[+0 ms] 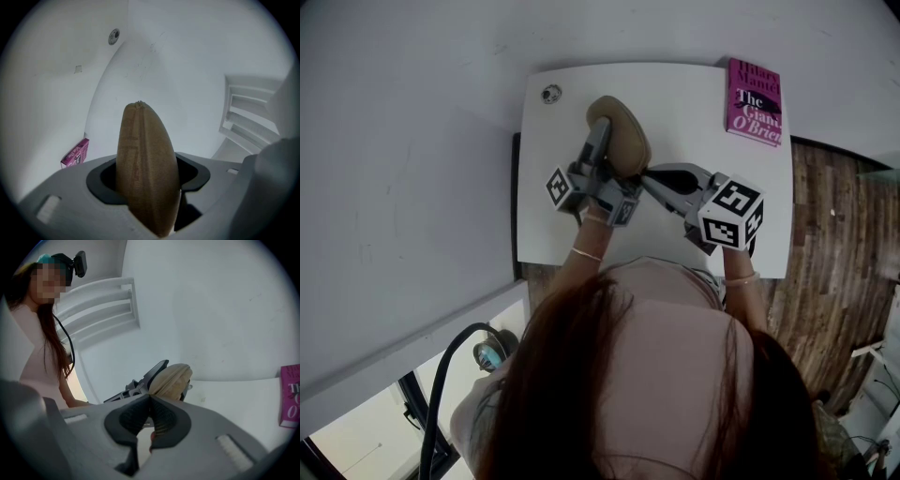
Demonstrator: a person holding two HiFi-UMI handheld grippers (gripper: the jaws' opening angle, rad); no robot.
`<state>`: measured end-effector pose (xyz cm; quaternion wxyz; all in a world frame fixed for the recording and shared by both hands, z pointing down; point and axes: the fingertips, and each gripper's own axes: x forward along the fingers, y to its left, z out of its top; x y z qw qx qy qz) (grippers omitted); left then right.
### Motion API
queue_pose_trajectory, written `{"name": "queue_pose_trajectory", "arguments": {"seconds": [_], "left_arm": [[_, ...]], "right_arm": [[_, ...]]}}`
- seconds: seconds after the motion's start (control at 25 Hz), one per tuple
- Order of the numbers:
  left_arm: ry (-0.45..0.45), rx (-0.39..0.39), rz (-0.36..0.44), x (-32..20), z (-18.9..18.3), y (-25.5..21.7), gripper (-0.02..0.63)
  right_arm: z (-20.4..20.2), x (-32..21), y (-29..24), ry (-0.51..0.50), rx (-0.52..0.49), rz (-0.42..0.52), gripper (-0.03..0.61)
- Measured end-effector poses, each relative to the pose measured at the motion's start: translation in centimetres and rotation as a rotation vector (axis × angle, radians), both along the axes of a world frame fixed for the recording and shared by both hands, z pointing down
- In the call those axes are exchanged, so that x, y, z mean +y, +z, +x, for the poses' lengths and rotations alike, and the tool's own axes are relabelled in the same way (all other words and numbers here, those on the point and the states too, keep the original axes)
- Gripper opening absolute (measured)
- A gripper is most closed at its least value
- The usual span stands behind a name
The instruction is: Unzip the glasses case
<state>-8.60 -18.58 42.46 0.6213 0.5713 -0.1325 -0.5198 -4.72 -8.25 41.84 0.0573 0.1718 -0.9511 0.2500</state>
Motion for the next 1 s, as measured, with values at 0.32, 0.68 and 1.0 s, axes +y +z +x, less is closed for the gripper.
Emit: {"name": "queue_pose_trajectory", "arguments": {"seconds": [0.32,0.68,1.0], "left_arm": [[-0.001,-0.004,-0.045,0.0,0.2,0.7,0.29],[-0.002,-0.075,-0.062,0.2,0.3,1.2,0.29],[-0.003,-0.156,-0.046,0.3,0.8,1.0,0.29]], "right_arm": [[-0.6,0.5,0.6,-0.019,0.028,-0.01,0.005],[-1.1,0.9,1.4,-0.041,0.067,-0.021,0.005],[-1.1,1.0,1.7,-0.068,0.102,-0.026,0.005]]}}
